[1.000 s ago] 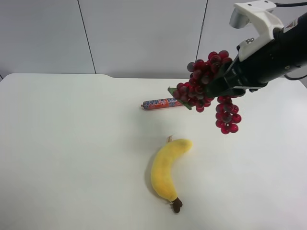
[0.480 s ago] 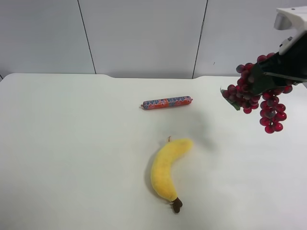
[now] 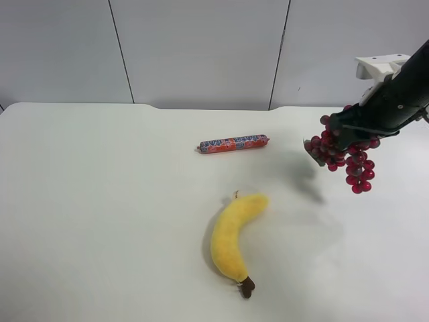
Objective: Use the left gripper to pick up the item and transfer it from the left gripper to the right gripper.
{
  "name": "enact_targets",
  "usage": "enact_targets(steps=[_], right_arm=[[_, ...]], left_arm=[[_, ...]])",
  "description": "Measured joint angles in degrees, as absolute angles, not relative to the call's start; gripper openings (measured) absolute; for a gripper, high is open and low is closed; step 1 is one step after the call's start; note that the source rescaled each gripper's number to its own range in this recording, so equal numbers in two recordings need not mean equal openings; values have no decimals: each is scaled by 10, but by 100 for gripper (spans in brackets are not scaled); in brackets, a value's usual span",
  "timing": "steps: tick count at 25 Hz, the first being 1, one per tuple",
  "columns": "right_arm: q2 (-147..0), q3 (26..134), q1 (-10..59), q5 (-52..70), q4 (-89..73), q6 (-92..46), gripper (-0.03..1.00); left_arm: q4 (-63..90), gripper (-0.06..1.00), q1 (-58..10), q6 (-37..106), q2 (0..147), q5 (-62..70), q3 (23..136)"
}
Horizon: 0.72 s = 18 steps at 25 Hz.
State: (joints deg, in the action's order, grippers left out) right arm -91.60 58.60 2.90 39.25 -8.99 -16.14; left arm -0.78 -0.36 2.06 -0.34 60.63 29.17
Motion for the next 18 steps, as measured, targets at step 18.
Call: enact_targets(steps=[18], right_arm=[[-1076,587,29,414,-129,-177,0]], left_arm=[[-8,100,-4,21,-3,606,292]])
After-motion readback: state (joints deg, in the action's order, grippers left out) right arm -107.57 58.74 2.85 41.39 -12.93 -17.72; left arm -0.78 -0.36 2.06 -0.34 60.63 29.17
